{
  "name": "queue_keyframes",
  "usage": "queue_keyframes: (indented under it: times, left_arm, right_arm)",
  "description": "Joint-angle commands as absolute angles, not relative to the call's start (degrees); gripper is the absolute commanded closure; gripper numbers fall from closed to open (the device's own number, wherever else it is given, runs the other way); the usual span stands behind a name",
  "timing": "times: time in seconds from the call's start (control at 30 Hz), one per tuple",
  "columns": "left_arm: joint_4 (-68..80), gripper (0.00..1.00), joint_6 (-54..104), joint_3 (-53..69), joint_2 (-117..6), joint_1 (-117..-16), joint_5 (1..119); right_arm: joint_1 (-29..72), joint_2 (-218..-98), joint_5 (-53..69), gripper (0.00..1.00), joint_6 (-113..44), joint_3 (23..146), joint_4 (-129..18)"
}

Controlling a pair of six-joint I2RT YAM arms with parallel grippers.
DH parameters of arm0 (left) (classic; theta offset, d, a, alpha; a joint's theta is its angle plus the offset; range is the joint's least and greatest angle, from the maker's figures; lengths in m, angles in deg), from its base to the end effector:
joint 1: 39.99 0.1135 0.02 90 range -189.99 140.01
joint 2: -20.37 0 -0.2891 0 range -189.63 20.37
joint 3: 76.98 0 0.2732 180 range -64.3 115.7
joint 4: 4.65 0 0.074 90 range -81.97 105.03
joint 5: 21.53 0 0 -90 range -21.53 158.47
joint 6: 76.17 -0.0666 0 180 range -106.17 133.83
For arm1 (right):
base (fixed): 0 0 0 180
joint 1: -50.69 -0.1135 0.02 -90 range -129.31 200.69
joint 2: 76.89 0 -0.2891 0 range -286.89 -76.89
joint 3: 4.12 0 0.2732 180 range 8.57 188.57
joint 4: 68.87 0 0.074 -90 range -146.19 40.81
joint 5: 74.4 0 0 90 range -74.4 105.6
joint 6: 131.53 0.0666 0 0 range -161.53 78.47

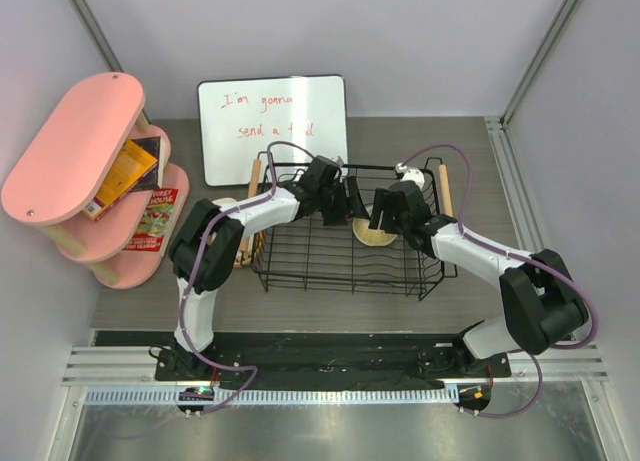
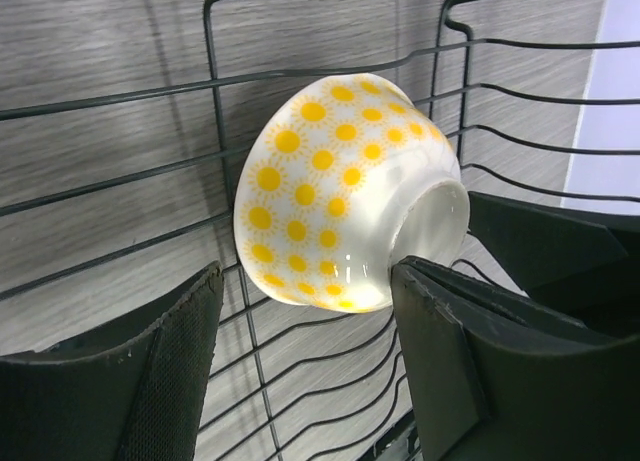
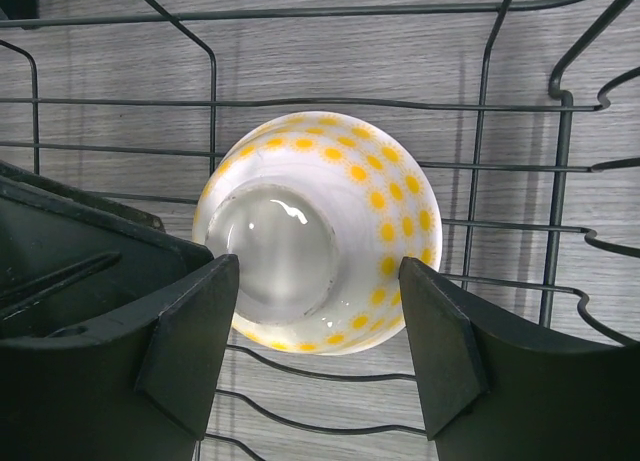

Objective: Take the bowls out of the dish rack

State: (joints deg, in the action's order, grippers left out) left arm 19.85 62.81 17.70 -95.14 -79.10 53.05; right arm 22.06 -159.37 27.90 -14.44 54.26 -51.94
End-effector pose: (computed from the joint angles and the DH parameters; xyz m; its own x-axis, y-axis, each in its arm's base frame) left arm 0.3745 -0.3273 0.1790 -0.9304 -0.1810 -0.3187 0.0780 0.7520 -0.6545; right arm 0.3021 0.1488 0.1973 -0.6619 0.1456 -0.7353 -0.0288 0.9753 0.2190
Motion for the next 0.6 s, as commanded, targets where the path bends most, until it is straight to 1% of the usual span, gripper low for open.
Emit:
queue_keyframes:
  times: [0.0, 0.13, 0.17, 0.23, 0.3, 0.43, 0.57]
  left_arm:
    - [11.5, 0.32, 65.8, 12.4, -97.0, -79.0, 49.2]
    - [1.5, 0.32, 68.5, 3.0, -94.3, -79.0, 47.7]
    - [-1.8, 0.32, 69.6, 1.7, -93.9, -78.9, 47.0]
    - [-3.9, 0.33, 70.1, -0.5, -94.1, -78.8, 46.6]
    - [-5.2, 0.33, 70.9, -2.4, -94.3, -78.9, 45.8]
    - [-11.8, 0.33, 72.5, -5.3, -94.0, -78.9, 44.0]
    - [-13.1, 0.32, 72.6, -5.2, -94.3, -78.9, 41.7]
  right_arm:
    - [19.3, -160.5, 16.6, 0.28, -11.4, 51.3, -47.8]
    - [18.2, -159.8, 16.3, 0.28, -9.5, 49.8, -49.3]
    - [17.7, -159.7, 16.3, 0.28, -8.7, 49.4, -49.8]
    - [17.4, -159.3, 16.3, 0.28, -8.0, 48.7, -50.9]
    - [16.9, -159.3, 13.7, 0.28, -7.2, 48.3, -51.9]
    - [16.2, -159.0, 13.2, 0.28, -6.6, 48.6, -52.6]
    - [16.1, -157.8, 12.4, 0.28, -7.0, 49.4, -52.8]
